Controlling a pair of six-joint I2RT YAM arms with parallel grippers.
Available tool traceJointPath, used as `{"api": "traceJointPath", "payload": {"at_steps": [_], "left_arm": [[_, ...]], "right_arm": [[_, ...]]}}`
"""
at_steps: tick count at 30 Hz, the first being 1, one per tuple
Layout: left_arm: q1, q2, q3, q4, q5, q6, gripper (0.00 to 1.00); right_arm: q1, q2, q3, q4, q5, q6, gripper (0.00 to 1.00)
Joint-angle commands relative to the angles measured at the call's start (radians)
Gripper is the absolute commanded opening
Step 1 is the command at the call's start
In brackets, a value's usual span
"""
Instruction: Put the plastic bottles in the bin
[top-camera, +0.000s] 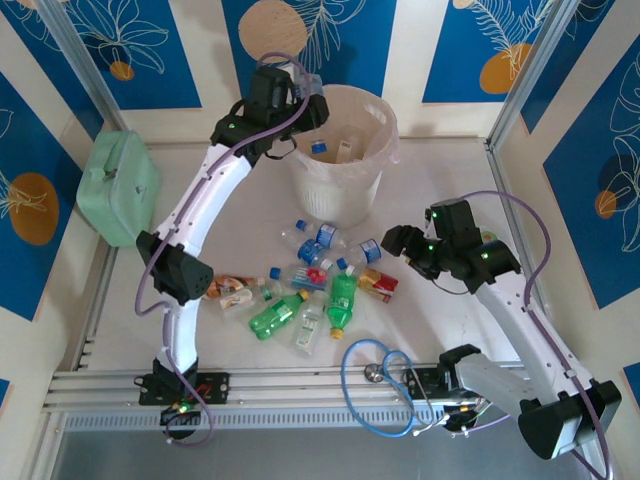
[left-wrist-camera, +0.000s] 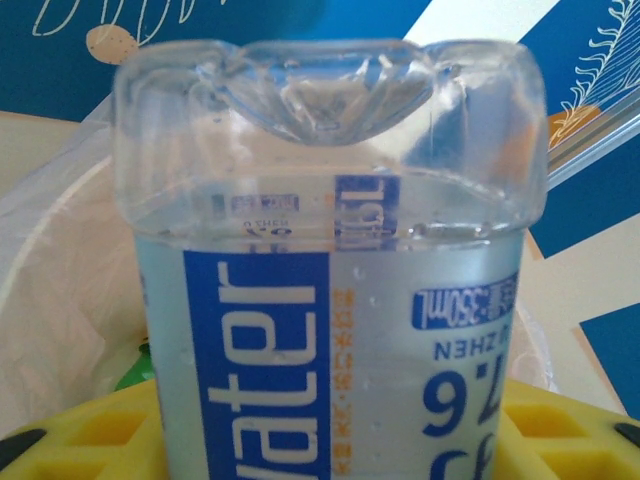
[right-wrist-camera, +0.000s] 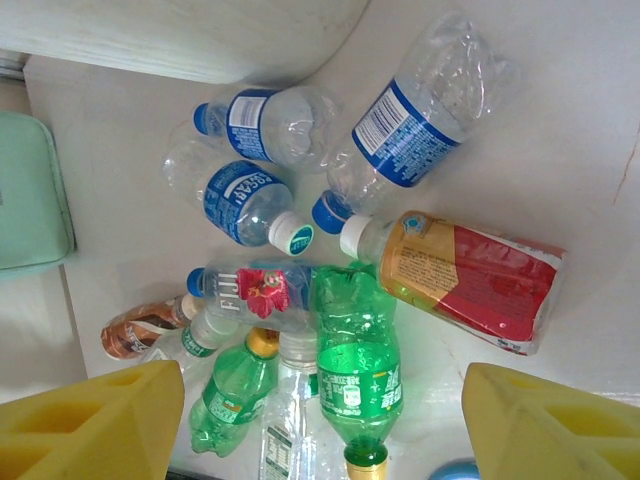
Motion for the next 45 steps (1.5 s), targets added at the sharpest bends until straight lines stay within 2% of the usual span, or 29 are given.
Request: {"api": "traceJointPath", "payload": {"at_steps": [1, 6, 12, 20, 24, 26, 27, 31, 34, 40, 45], "left_arm": [[-0.001, 0.018, 0.037, 0.005, 0.026, -0.051, 0.62], [0.0, 0.026, 0.038, 0.002, 0.043, -0.086, 0.7], [-0.002, -0.006, 0.037, 0.009, 0.047, -0.082, 0.72], [-0.009, -0.148, -0.018, -0.001, 0.055, 0.015, 0.76], [-0.01, -0.326, -0.261, 0.081, 0.076, 0.087, 0.84], [-0.01, -0.427, -0.419, 0.144, 0.075, 0.134, 0.97], [-0.01, -0.489, -0.506, 0.171, 0.049, 0.153, 1.0], [0.008, -0.691, -0.816, 0.263, -0.032, 0.179, 1.0], [0.042, -0.787, -0.957, 0.265, -0.03, 0.168, 1.0], [0.078, -0.827, -1.061, 0.138, -0.007, 0.141, 0.94], [0.079, -0.841, -1.15, 0.126, 0.021, 0.113, 0.9]], "right_arm": [[0.006, -0.016, -0.005, 0.015, -0.002, 0.009, 0.74], [0.003, -0.013, -0.004, 0.009, 0.007, 0.001, 0.75], [0.0, -0.014, -0.011, 0.002, 0.015, -0.004, 0.75], [-0.006, 0.025, -0.026, 0.009, 0.03, -0.014, 0.78], [-0.003, 0.072, -0.049, 0.023, 0.029, -0.036, 0.79], [-0.003, 0.091, -0.062, 0.033, 0.026, -0.047, 0.8], [-0.003, 0.102, -0.067, 0.039, 0.021, -0.056, 0.81], [-0.007, 0.176, -0.065, 0.061, -0.027, -0.135, 0.85], [-0.001, 0.252, -0.052, 0.054, -0.038, -0.196, 0.87], [0.069, 0.367, -0.032, 0.064, 0.038, -0.229, 0.88], [0.086, 0.444, -0.013, 0.082, 0.058, -0.264, 0.89]]}}
